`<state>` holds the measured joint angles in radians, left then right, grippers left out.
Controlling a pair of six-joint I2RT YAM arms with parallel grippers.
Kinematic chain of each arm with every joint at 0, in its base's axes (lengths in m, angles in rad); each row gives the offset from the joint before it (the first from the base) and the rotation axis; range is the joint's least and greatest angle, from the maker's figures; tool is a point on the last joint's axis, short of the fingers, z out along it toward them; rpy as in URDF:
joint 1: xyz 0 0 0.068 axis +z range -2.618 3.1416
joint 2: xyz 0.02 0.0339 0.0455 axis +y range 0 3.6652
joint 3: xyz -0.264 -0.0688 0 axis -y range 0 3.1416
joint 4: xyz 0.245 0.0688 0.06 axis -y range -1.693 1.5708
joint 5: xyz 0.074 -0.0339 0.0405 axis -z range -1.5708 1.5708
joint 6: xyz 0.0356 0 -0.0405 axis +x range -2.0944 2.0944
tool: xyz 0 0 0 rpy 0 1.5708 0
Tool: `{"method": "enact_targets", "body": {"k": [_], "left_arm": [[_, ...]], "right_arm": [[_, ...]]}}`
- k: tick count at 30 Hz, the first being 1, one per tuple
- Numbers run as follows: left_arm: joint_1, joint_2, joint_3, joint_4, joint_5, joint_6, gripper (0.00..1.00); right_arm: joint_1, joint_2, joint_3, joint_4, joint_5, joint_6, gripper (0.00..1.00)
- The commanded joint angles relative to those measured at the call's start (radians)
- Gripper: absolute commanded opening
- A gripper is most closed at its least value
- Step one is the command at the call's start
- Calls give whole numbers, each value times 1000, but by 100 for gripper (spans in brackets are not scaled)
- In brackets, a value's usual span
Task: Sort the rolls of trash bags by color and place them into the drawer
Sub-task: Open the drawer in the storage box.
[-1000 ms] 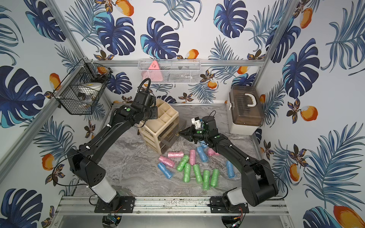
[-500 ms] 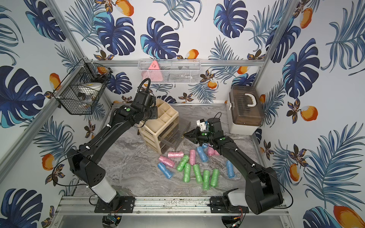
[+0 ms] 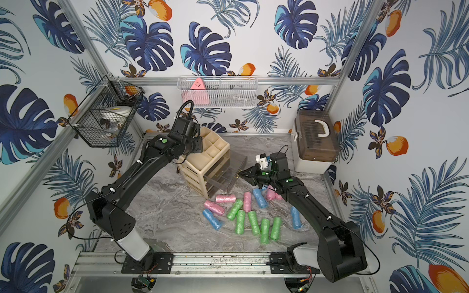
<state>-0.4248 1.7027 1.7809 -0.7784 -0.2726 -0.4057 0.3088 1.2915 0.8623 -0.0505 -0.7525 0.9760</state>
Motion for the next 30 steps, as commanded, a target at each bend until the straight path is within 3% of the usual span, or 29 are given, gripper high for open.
{"method": "enact_targets", "body": {"k": [1, 10, 21, 25, 30], "left_arm": [[3, -5, 3, -33, -28, 18, 57], [3, -3, 0, -29, -22, 18, 59], [3, -16, 21, -21, 26, 22, 61], [3, -34, 31, -9, 76, 14, 63], [3, -70, 35, -6, 141, 5, 64]], "right_arm": [[-9, -22, -13, -13, 15, -15, 13], [-22, -45, -31, -33, 13, -20, 14], [-48, -12, 28, -152, 42, -115, 43], [-56, -51, 62, -265, 111, -190, 52], [-80, -107, 131, -475, 255, -327, 56]]}}
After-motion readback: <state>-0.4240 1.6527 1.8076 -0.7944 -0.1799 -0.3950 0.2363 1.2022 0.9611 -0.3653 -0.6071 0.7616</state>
